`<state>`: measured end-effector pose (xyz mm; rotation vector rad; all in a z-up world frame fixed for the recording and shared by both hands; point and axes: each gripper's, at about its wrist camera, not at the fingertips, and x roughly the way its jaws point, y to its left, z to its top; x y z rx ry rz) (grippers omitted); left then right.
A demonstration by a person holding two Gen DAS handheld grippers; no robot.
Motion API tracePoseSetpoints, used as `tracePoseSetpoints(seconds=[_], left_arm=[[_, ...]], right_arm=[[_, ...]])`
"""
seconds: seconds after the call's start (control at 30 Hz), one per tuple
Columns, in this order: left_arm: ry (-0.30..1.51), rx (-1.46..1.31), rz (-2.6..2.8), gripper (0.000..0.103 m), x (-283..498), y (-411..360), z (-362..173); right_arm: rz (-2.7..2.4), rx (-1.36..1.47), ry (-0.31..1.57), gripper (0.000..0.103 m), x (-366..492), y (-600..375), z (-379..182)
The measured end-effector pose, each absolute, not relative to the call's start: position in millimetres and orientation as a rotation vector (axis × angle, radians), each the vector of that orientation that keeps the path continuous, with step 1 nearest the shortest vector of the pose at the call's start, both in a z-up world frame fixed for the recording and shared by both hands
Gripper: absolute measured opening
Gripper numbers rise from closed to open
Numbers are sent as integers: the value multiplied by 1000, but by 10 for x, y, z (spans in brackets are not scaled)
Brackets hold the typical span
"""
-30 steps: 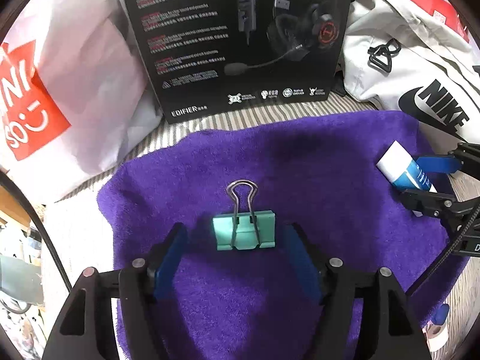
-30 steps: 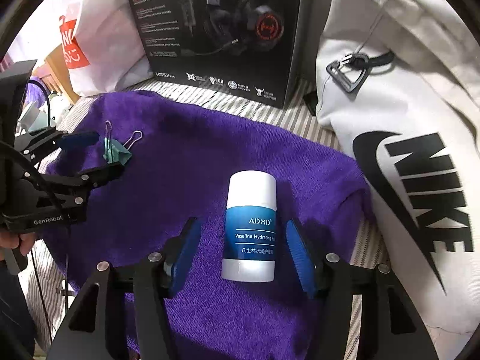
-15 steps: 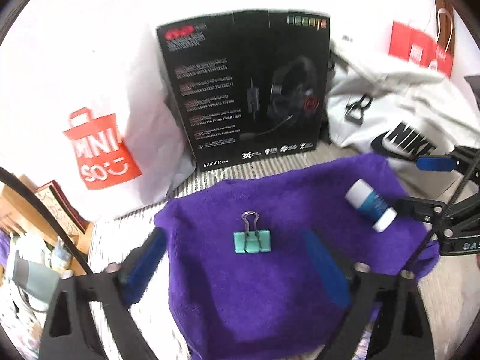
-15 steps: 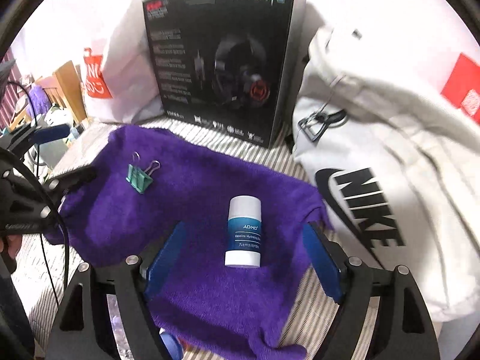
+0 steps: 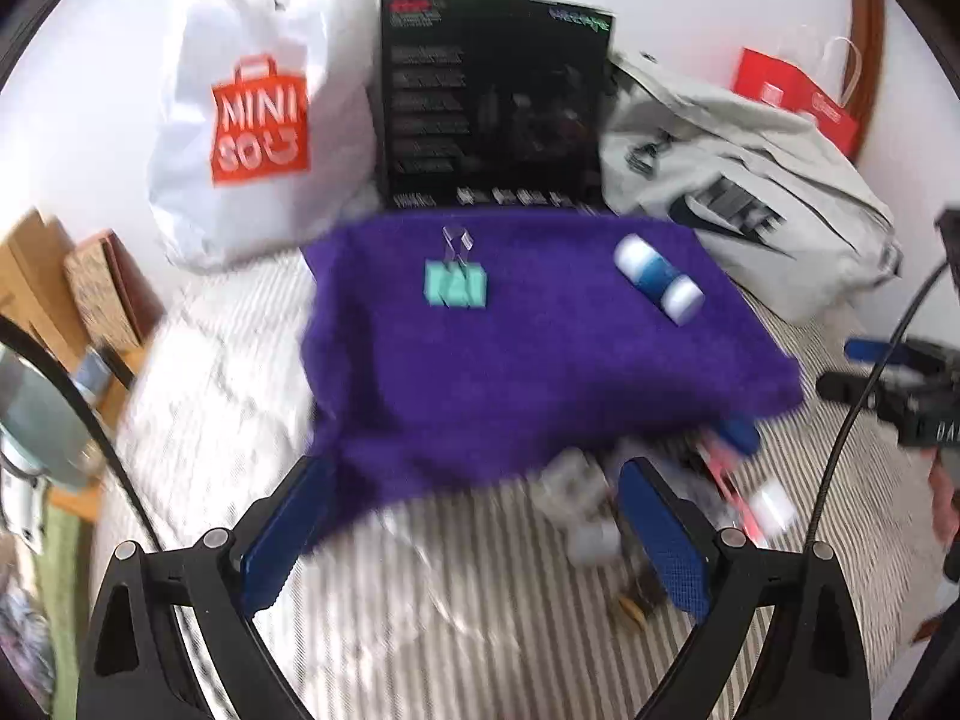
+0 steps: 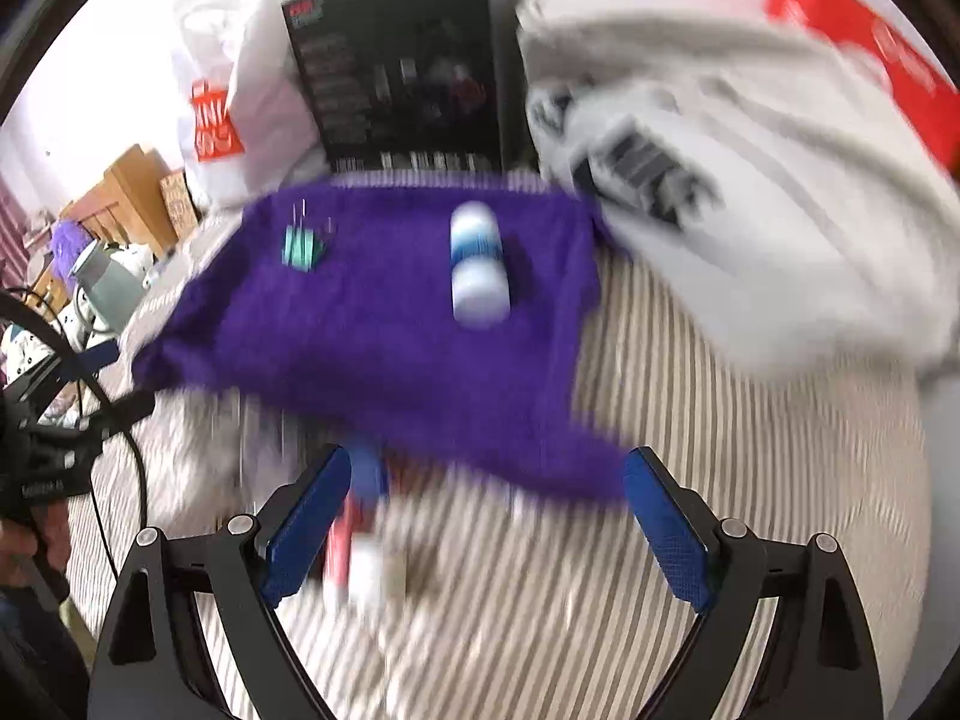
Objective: Organize rigid objects
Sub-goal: 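Grasp the small white USB light with the left gripper, then grasp the small white pill jar with the right gripper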
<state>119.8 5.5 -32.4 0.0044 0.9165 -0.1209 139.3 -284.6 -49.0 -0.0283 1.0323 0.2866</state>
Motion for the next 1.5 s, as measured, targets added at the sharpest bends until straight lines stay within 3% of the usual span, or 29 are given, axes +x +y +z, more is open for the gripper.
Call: tracePoseSetpoints(seconds=[0.4, 0.5, 0.6, 0.73, 0.87, 0.97, 1.0, 1.2, 1.3, 1.43, 1.5], left_arm=[[930, 120, -205, 94, 1053, -400, -694], [950, 145, -210, 84, 1106, -488, -782], [964, 161, -192, 82, 1132, -520, -869], [982, 128, -204, 62, 1151, -489, -953], [971, 118, -217, 55, 1129, -495, -955], [967, 123, -233, 44, 1117, -525, -942], [968, 125, -238, 36, 1113, -532, -934], [982, 85, -228, 35, 1058, -367, -894], [993, 62, -209, 35, 1021, -233, -904], [992, 38, -203, 35, 992, -138, -906], [991, 39, -203, 35, 991, -136, -907]], right_arm=[[221, 143, 1086, 92, 535, -3164, -835], [216, 133, 1084, 92, 476, -3130, -851], [208, 121, 1077, 92, 426, -3104, -845], [208, 122, 1072, 92, 364, -3083, -851], [210, 109, 1082, 91, 352, -3030, -876], [227, 109, 1068, 91, 380, -2964, -883], [229, 111, 1064, 91, 405, -2945, -889], [262, 106, 1032, 90, 699, -2741, -920], [262, 125, 1033, 81, 848, -2697, -965], [271, 117, 1049, 62, 1000, -2640, -1070], [279, 109, 1056, 59, 1031, -2630, -1108]])
